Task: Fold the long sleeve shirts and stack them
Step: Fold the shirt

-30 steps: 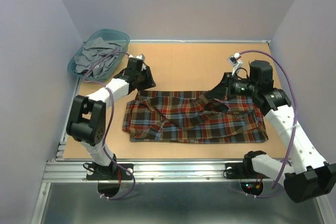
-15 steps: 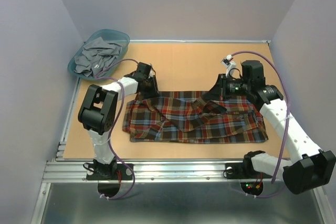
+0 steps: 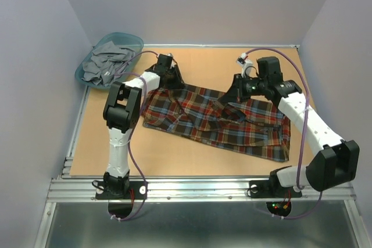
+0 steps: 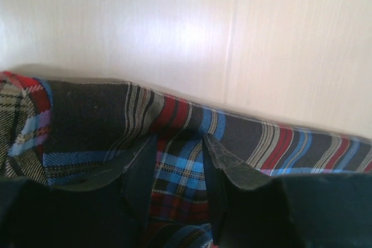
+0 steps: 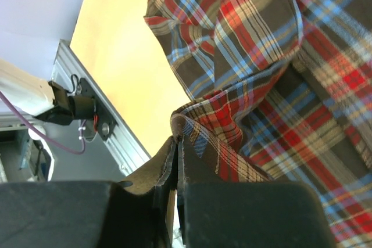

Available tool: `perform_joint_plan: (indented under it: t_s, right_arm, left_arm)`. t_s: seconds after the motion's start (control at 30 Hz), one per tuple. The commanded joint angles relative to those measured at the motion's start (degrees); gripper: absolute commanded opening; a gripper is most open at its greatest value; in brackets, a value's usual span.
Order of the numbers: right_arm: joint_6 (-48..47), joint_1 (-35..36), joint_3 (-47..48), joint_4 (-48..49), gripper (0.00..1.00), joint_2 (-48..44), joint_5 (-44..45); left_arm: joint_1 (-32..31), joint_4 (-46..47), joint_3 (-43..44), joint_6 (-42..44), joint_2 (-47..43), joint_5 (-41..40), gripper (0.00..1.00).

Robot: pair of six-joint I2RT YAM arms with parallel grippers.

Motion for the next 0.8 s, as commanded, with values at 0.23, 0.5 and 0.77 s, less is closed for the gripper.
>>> perform_joint_plan:
  t_s: [0.23, 0.5, 0.77]
  right_arm:
    - [1.09, 18.40, 16.11, 2.50, 0.05, 8.93, 3.08]
    - [3.20, 31.09, 25.42, 2.67, 0.05, 17.19, 3.09]
    - [4.26, 39.79, 27.19, 2.67, 0.05, 21.23, 1.24]
  left_arm:
    - [4.29, -2.96, 4.89, 1.85, -9.00, -1.24, 0.70]
    - [9.47, -7.35, 2.08, 5.10, -22.90, -9.75, 0.82]
    - [12.82, -9.72, -5.20, 6.60, -35.82, -14.43, 0.86]
